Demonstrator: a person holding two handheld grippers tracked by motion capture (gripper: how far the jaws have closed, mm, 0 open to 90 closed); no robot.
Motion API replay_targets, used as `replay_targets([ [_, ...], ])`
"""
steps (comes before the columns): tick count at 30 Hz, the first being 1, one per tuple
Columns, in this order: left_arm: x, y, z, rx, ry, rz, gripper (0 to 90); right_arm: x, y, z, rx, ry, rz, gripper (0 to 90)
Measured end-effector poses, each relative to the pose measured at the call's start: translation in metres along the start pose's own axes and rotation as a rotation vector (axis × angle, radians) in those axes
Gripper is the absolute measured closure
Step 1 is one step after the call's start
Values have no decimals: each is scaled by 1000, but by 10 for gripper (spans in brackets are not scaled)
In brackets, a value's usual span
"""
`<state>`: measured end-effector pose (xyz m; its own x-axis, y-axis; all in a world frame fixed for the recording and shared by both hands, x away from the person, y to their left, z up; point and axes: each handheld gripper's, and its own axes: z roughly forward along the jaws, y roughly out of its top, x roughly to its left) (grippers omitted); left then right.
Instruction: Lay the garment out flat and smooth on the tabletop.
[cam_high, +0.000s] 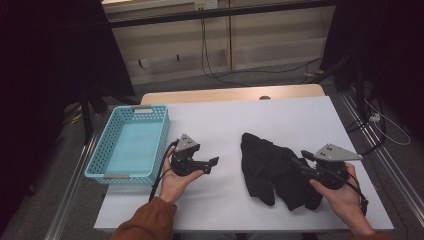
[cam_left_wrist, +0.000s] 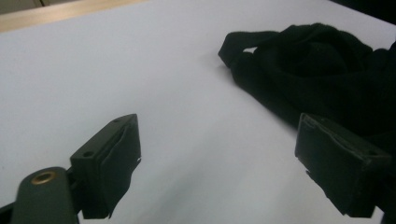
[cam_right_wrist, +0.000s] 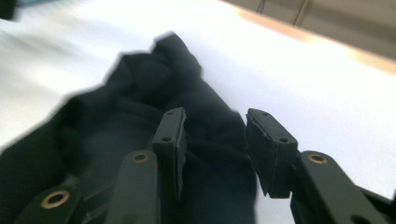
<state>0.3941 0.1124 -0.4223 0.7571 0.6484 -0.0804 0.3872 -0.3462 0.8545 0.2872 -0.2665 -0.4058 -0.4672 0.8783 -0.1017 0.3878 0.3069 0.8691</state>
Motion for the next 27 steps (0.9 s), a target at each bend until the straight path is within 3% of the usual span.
replay_targets([
  [4, -5, 6, 11, -10, -16, 47, 157, 21, 6, 0, 7, 82, -29, 664],
  [7, -11, 11, 23, 29, -39, 94, 193, 37, 2, 9, 40, 142, -37, 679],
  [9, -14, 14, 33, 42, -61, 91, 206, 46, -3, 17, 78, 176, -43, 677],
  [11, -17, 19, 42, 59, -70, 108, 278, 54, -6, 23, 116, 193, -62, 668],
  [16, -27, 30, 64, 68, -131, 103, 381, 60, -11, 31, 146, 233, -55, 572],
  [20, -38, 34, 85, 84, -142, 116, 374, 66, -12, 34, 159, 234, -81, 498],
  [24, -44, 35, 104, 113, -172, 99, 342, 66, -11, 30, 142, 223, -90, 507],
  [27, -47, 29, 118, 181, -178, 109, 394, 59, -10, 21, 112, 196, -80, 531],
])
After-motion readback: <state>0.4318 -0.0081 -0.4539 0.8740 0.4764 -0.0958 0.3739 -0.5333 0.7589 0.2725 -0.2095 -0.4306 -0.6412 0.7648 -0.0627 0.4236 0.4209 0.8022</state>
